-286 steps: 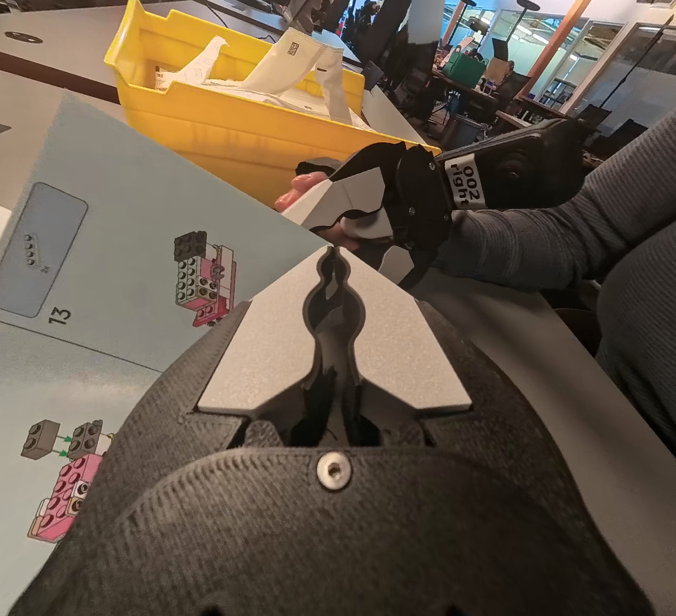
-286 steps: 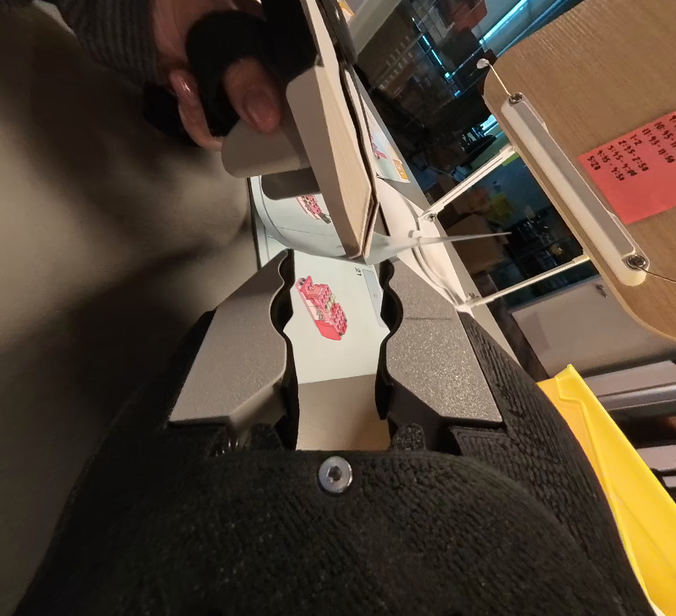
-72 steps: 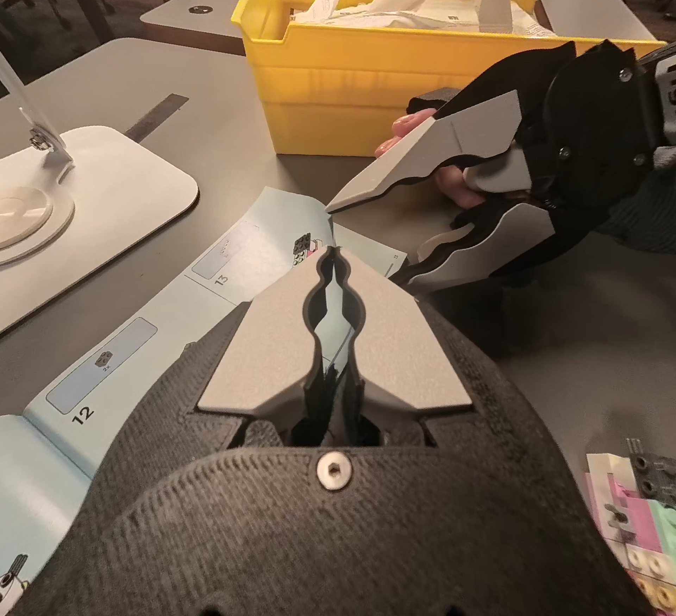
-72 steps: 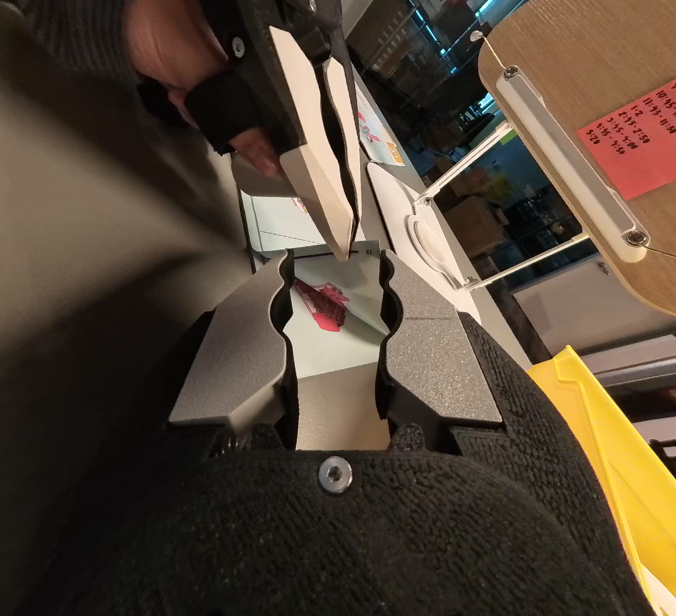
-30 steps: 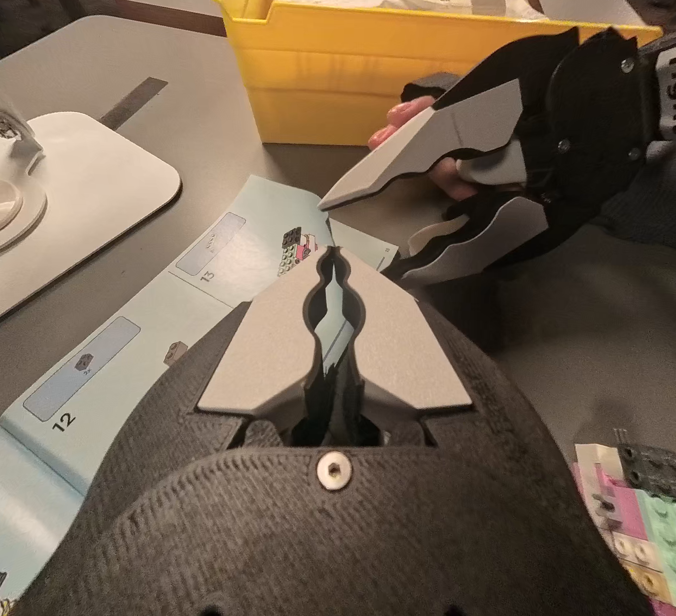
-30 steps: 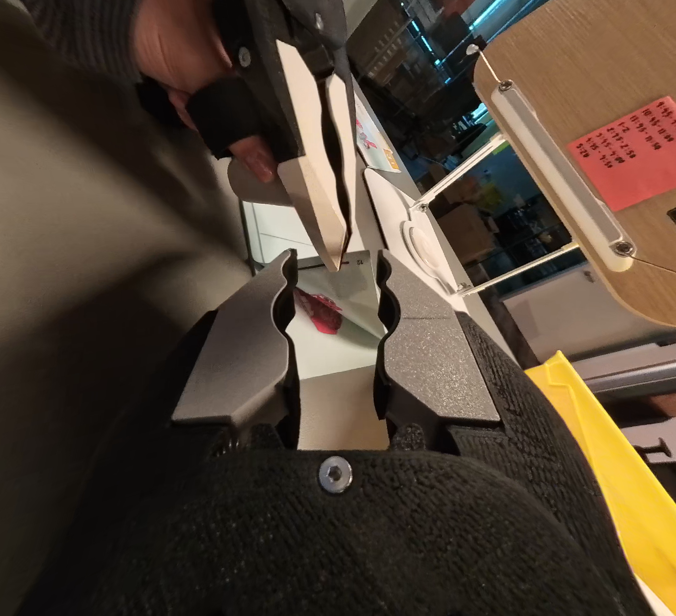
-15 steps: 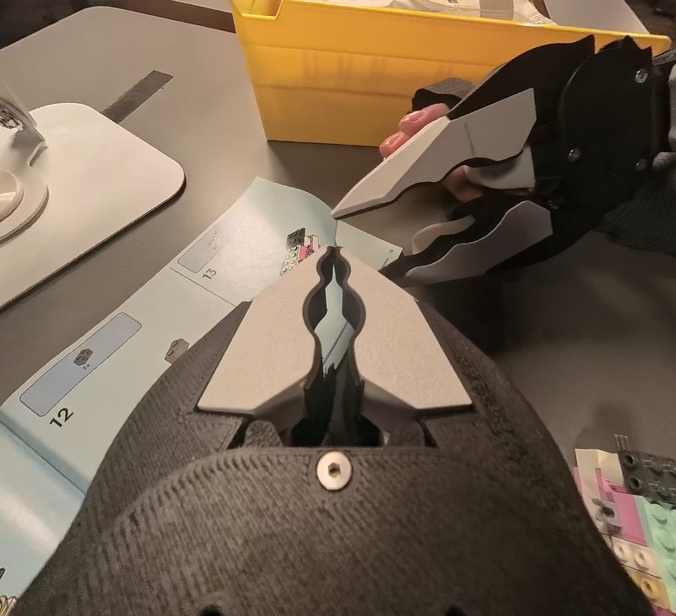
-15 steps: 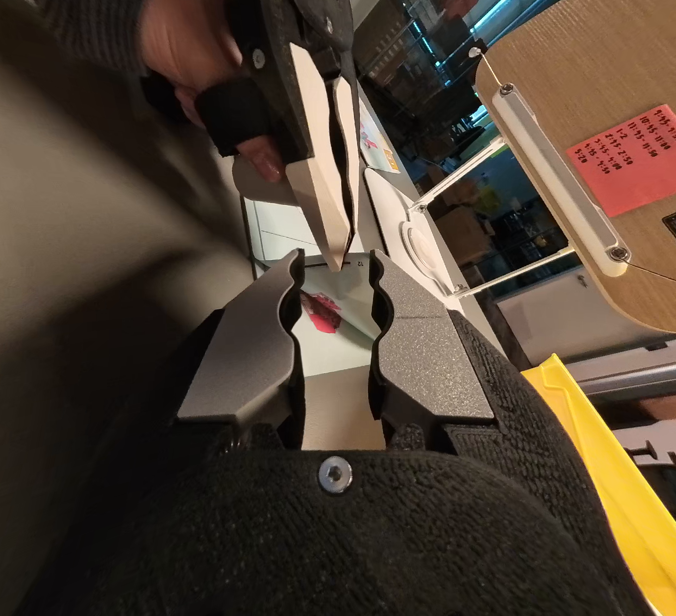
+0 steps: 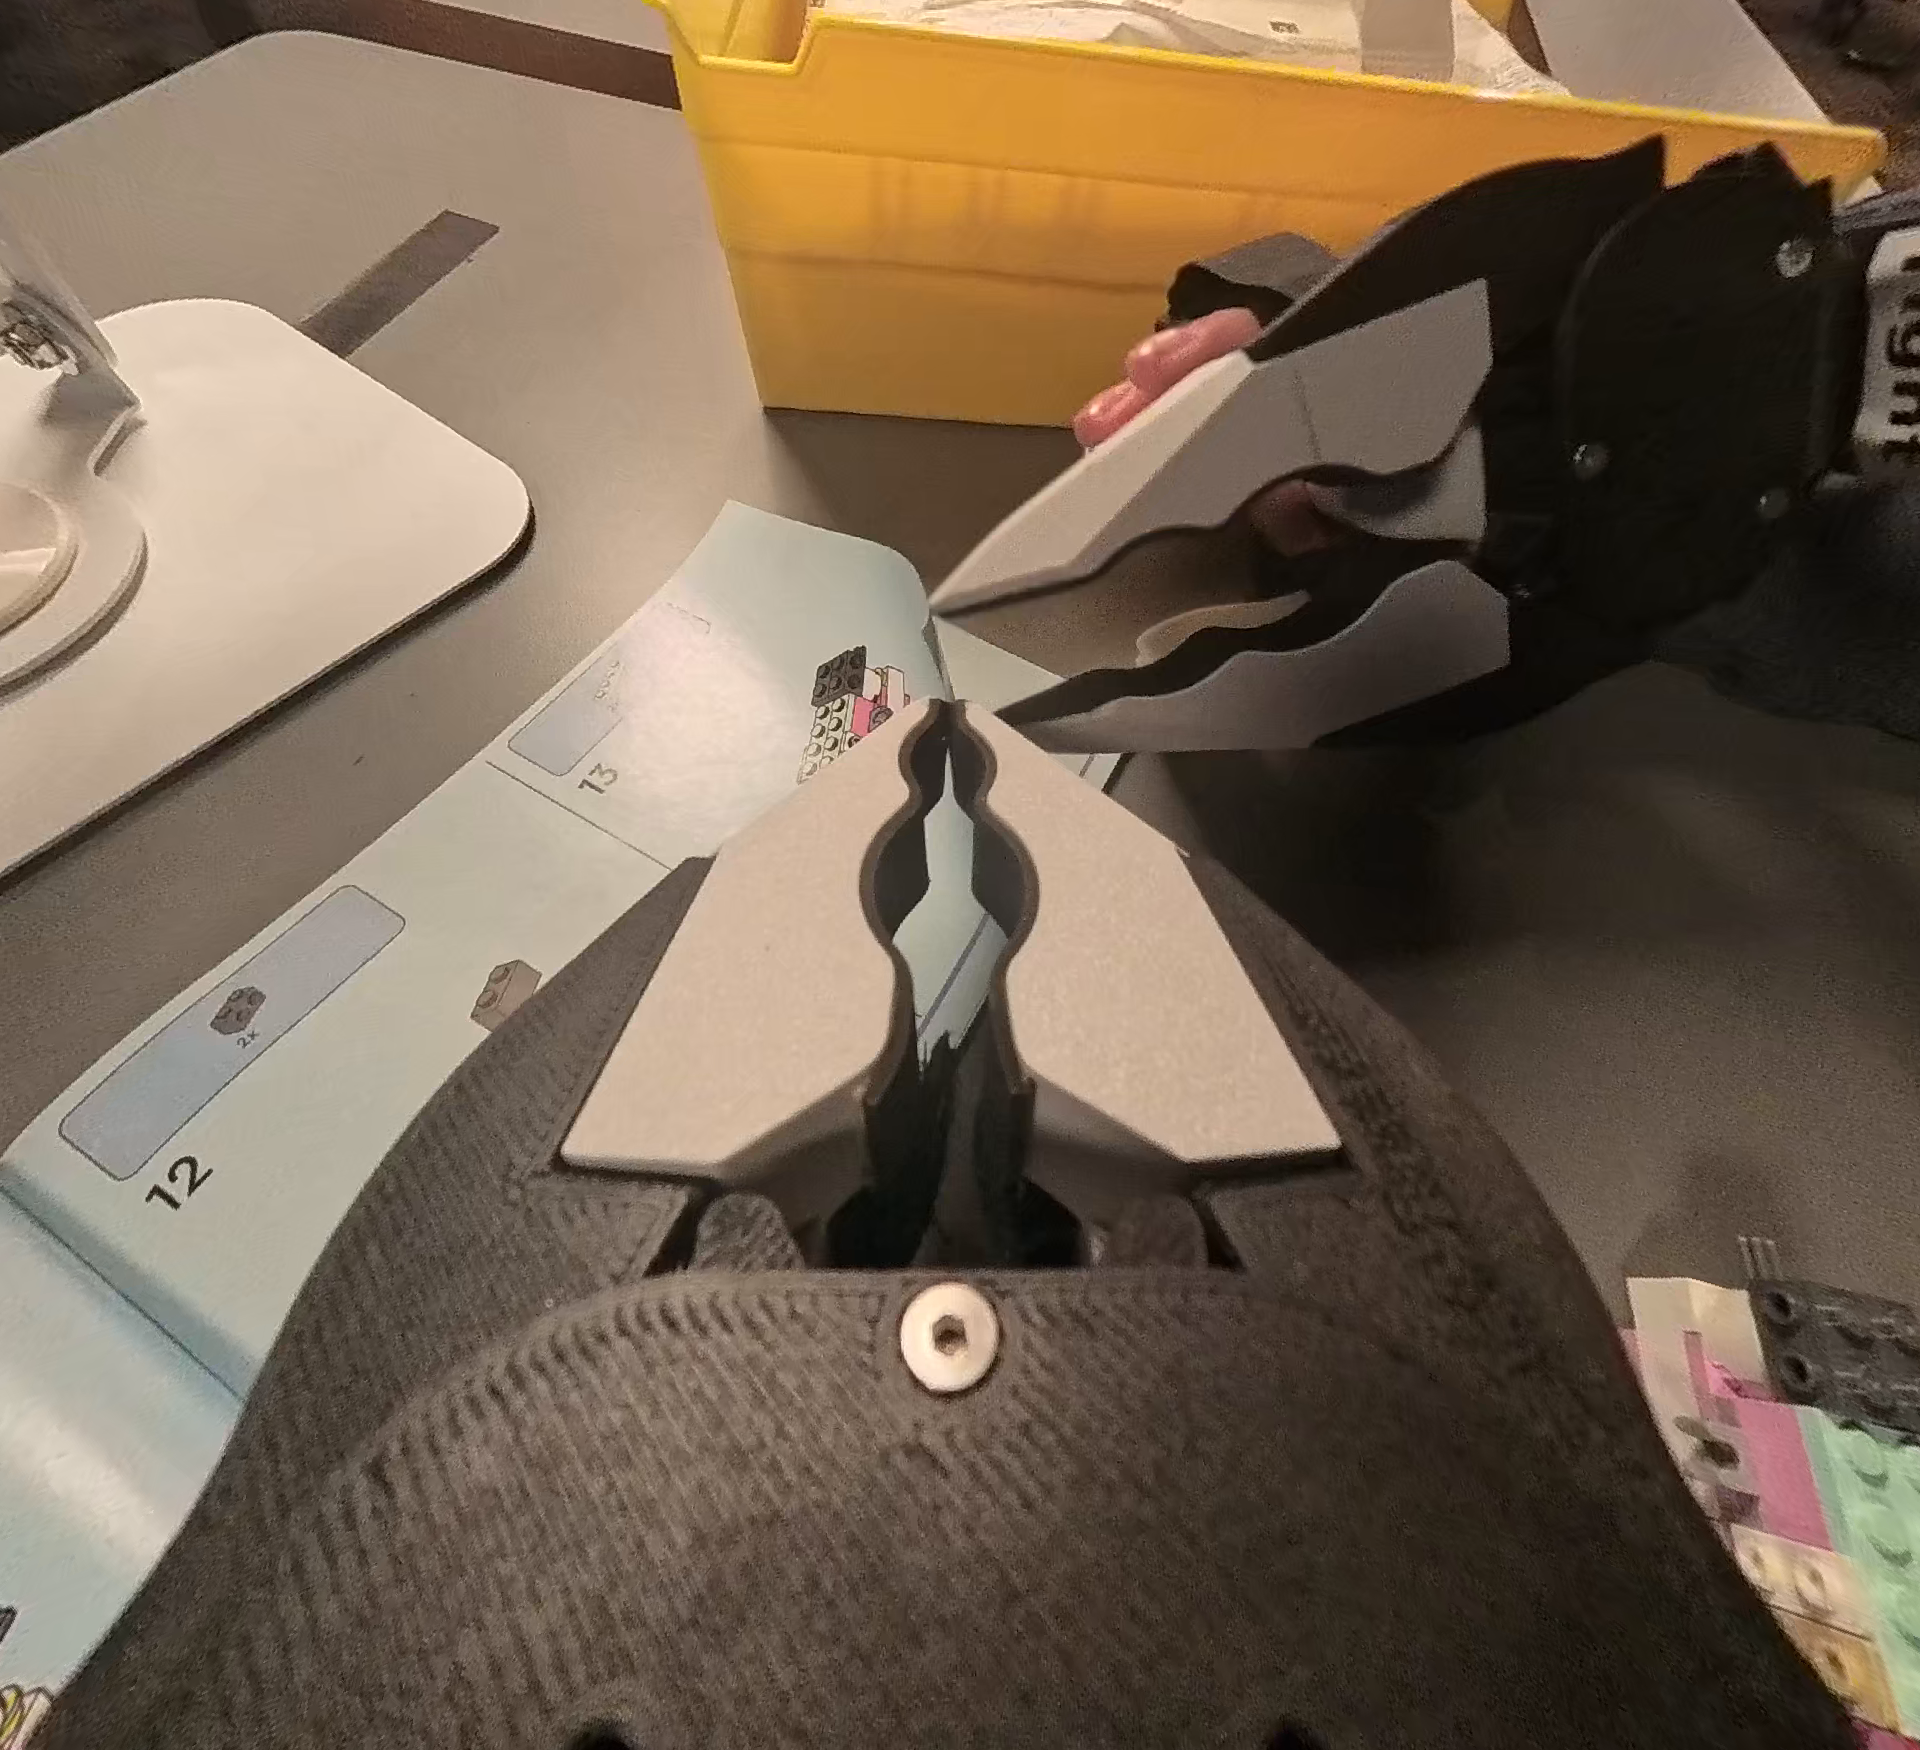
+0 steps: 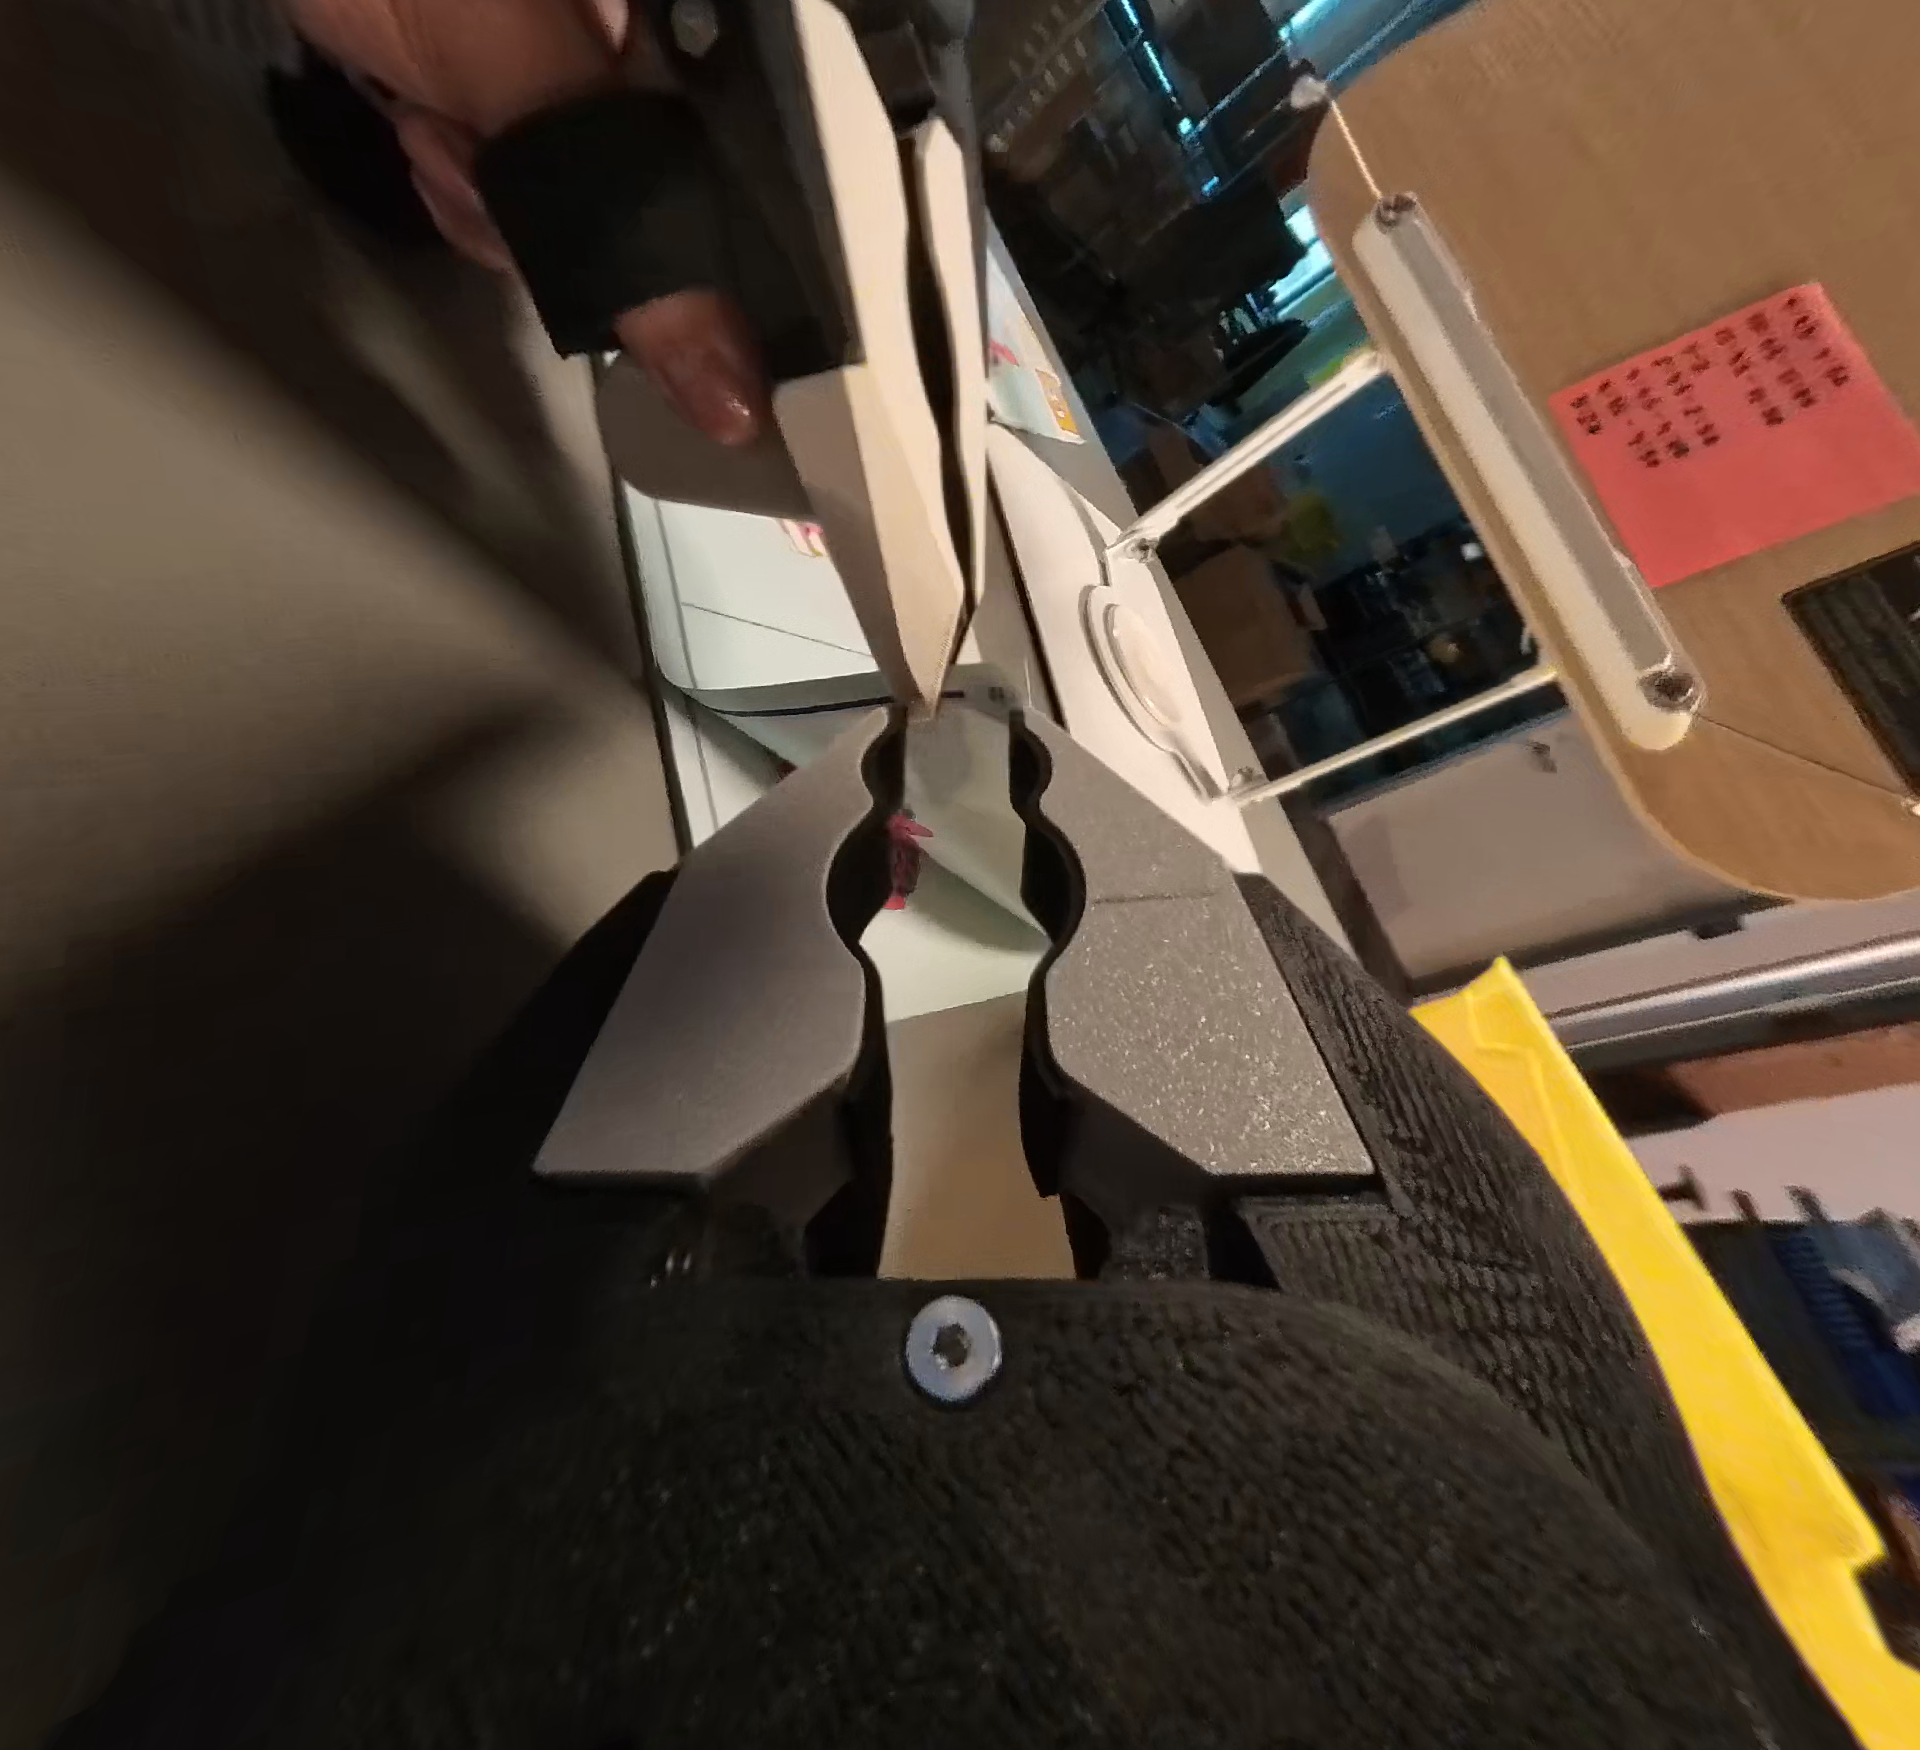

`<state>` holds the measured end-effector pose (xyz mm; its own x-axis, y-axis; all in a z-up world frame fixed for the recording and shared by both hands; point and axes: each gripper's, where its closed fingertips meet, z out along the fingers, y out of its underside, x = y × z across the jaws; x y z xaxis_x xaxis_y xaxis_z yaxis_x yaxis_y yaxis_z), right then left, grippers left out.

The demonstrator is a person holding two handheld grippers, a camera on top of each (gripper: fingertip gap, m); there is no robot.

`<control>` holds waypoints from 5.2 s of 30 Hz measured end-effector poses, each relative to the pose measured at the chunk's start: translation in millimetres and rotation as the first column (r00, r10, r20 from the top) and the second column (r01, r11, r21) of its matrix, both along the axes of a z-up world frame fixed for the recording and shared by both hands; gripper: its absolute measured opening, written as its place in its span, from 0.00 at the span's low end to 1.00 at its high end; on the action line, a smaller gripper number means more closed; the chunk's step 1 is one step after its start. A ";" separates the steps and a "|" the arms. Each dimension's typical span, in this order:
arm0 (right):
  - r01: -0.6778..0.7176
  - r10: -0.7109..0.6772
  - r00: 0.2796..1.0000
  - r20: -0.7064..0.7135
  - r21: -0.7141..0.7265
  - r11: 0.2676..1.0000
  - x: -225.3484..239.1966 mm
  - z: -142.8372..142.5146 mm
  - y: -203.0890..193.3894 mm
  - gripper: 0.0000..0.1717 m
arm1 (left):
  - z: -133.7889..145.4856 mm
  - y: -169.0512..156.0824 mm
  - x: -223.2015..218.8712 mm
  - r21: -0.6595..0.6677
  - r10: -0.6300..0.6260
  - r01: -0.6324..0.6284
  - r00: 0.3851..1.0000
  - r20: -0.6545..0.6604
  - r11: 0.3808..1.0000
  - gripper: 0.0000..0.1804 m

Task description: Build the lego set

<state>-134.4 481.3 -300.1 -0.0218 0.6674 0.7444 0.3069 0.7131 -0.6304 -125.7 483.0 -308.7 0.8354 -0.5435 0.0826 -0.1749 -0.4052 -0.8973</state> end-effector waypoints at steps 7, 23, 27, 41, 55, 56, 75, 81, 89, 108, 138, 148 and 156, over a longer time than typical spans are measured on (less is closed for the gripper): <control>0.041 -0.045 0.998 -0.045 -0.093 0.995 1.5 8.2 8.4 0.19 | 11.8 -7.7 -12.8 0.113 0.116 -0.105 0.989 -0.095 0.988 0.00; 0.325 -0.347 0.937 -0.051 -0.248 0.913 -30.7 9.7 42.0 0.00 | 75.2 -60.7 -23.9 0.376 0.025 -0.152 0.947 0.321 0.914 0.00; 0.292 -0.325 0.941 -0.089 -0.268 0.918 -54.5 16.2 40.8 0.00 | 68.5 -59.8 -18.5 0.350 0.002 -0.115 0.952 0.306 0.930 0.00; 0.155 -0.176 0.980 -0.090 -0.201 0.967 -70.6 14.8 20.5 0.00 | 80.4 -21.5 -80.4 0.177 0.300 -0.439 0.808 0.507 0.881 0.25; 0.171 -0.195 0.976 -0.092 -0.224 0.960 -67.6 15.8 26.2 0.00 | 76.1 -3.4 -59.5 -0.054 0.139 -0.167 0.552 0.822 0.985 0.08; 0.171 -0.195 0.977 -0.092 -0.221 0.960 -67.6 15.6 26.0 0.00 | 75.2 -2.9 -58.0 -0.062 0.144 -0.164 0.555 0.820 0.984 0.10; 0.149 -0.181 0.977 -0.116 -0.241 0.959 -68.3 19.8 22.8 0.00 | 84.6 -8.0 -35.3 -0.004 0.016 -0.027 0.455 0.890 1.000 0.00; 0.133 -0.170 0.976 -0.135 -0.251 0.959 -68.0 23.5 21.1 0.00 | 82.1 -7.3 -28.1 -0.015 0.012 0.004 0.464 0.886 1.000 0.00; 0.127 -0.166 0.976 -0.139 -0.252 0.959 -68.0 24.4 20.4 0.00 | 82.0 -6.6 -28.0 -0.010 0.005 0.009 0.464 0.886 1.000 0.00; 0.117 -0.160 0.976 -0.150 -0.257 0.959 -67.8 26.5 19.7 0.00 | 83.9 -7.8 -25.2 -0.001 -0.016 0.039 0.428 0.904 0.999 0.00; 0.113 -0.157 0.974 -0.165 -0.246 0.963 -67.6 29.6 17.8 0.00 | 62.7 2.5 -39.8 -0.057 0.257 -0.268 0.809 0.529 0.962 0.38; 0.111 -0.159 0.970 -0.185 -0.248 0.962 -66.0 33.5 18.6 0.00 | 85.2 -9.1 -33.8 0.000 0.156 -0.197 0.776 0.612 0.980 0.08; 0.110 -0.158 0.970 -0.183 -0.250 0.962 -66.3 33.0 18.4 0.00 | 83.3 -11.2 -36.3 -0.009 0.149 -0.186 0.760 0.632 0.983 0.00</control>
<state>-200.7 499.6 -267.0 0.2125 0.8114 0.5445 0.2404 0.4967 -0.8340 -162.0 471.7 -225.4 0.6846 -0.4185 0.5967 0.5008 -0.3248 -0.8023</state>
